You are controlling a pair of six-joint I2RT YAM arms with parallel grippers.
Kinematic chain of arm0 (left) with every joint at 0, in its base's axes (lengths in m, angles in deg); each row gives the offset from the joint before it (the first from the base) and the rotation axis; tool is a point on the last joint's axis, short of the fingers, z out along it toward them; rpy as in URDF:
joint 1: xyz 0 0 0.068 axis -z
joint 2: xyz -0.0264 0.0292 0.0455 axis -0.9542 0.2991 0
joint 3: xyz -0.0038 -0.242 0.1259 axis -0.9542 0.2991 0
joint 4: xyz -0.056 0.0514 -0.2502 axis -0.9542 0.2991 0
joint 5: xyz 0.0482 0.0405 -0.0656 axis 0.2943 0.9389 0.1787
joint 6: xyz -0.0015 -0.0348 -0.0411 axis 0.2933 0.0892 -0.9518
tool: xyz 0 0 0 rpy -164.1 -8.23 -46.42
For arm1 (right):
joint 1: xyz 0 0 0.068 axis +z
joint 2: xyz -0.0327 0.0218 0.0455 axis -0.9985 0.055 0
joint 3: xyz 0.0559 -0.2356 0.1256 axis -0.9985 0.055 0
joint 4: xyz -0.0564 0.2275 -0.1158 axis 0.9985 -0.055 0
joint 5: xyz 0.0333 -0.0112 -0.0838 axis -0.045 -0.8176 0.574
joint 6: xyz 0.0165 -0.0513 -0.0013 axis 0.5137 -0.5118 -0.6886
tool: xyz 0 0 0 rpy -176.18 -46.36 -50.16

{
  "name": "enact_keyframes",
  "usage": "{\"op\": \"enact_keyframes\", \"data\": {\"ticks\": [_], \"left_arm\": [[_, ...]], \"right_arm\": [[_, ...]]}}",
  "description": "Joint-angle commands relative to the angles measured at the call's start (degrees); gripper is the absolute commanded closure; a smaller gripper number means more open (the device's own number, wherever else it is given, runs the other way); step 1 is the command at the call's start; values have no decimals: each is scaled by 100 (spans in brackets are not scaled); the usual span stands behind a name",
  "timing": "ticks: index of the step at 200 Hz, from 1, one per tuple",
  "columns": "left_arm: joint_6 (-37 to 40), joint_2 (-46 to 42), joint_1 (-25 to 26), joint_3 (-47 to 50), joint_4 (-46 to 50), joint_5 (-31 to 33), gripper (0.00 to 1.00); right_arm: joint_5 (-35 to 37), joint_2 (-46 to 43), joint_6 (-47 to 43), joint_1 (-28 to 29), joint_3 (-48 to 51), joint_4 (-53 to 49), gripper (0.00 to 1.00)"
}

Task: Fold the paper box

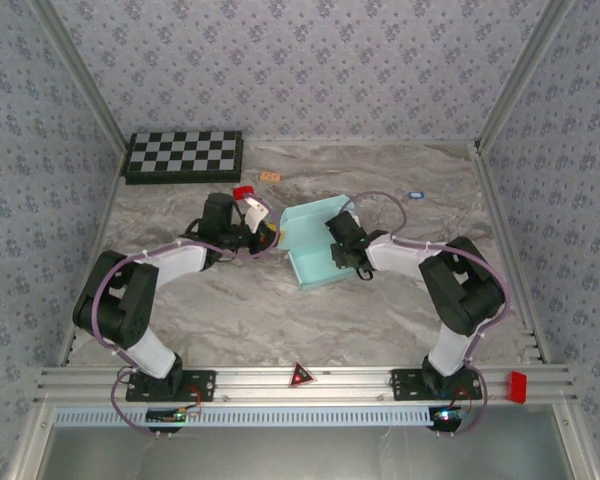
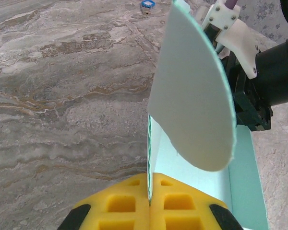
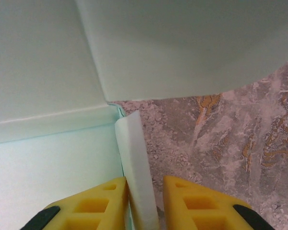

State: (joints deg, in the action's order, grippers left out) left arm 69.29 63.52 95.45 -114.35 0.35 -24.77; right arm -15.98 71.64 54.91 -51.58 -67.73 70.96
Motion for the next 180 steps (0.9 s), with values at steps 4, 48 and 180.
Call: {"op": "enact_keyframes", "data": {"ticks": [4, 48, 180], "left_arm": [[200, -35, -123, -166, 220, -134, 100], [232, -29, -149, -167, 214, -130, 100], [288, -53, -220, -159, 270, -137, 100]], "right_arm": [[766, 237, -28, 22, -215, -714, 76], [1068, 433, 93, 112, -415, -1036, 81], [1295, 743, 282, 138, -576, -1496, 81]]}}
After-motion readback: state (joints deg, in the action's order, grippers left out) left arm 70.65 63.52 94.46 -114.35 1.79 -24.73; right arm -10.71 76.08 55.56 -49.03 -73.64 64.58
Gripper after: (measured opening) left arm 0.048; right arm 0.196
